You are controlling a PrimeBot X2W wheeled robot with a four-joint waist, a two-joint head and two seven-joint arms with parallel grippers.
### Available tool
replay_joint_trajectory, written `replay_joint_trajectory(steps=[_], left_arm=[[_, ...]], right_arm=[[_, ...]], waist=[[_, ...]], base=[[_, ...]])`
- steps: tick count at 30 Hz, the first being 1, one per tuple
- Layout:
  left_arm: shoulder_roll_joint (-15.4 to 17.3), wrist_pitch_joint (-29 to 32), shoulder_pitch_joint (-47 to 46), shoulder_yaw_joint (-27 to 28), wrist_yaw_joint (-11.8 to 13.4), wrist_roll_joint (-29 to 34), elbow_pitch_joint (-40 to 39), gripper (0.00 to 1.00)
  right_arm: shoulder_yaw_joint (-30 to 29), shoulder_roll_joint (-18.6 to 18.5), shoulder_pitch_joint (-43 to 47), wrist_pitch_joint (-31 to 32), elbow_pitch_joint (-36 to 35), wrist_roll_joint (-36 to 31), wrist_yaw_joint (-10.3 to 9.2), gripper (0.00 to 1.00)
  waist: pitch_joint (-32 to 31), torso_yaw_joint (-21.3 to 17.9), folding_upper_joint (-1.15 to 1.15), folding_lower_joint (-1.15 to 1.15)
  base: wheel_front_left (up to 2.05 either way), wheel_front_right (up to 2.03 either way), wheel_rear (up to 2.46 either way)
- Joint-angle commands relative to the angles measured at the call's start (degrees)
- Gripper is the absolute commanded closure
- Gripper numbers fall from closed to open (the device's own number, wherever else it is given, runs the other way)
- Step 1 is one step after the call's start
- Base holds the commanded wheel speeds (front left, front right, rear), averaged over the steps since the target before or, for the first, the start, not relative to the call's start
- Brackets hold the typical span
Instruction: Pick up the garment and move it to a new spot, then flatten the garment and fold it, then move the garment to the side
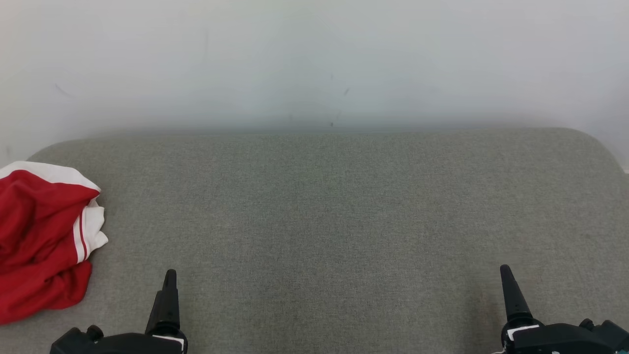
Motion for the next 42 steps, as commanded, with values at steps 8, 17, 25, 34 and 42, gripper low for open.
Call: replay_joint_trajectory(steps=[8, 17, 25, 34, 42], left_arm=[[0.34, -1.78, 0.44, -1.57, 1.13, 9.74, -1.66, 0.0], [0.43, -3.47, 0.89, -2.92, 2.43, 20.88, -1.31, 0.0], [0.56, -4.79, 0.84, -3.92, 3.68, 28.82, -1.47, 0.0], [1.91, -6.19, 0.8, -5.28, 3.74, 36.0, -2.47, 0.0], [3.4, -7.37, 0.69, -6.11, 3.36, 41.19, -2.62, 0.0]], right_arm=[[1.4, -0.43, -1.81, -1.81, 0.78, -8.84, -0.03, 0.0], [1.21, -0.48, -2.26, -3.0, 1.4, -20.7, -0.04, 0.0], [0.86, -0.52, -2.01, -2.8, -0.08, -27.94, -0.05, 0.0], [0.79, -0.55, -1.53, -3.58, -0.45, -33.41, -0.06, 0.0], [1.35, -0.58, -1.71, -4.75, 0.31, -38.33, -0.06, 0.0]], waist=[[-0.21, 0.09, 0.0, 0.0], [-0.42, 0.26, 0.0, 0.0], [-0.43, 0.37, 0.0, 0.0], [-0.43, 0.43, 0.0, 0.0], [-0.39, 0.53, 0.0, 0.0]], base=[[0.0, 0.0, 0.0], [0.0, 0.0, 0.0], [0.0, 0.0, 0.0], [0.0, 0.0, 0.0], [0.0, 0.0, 0.0]])
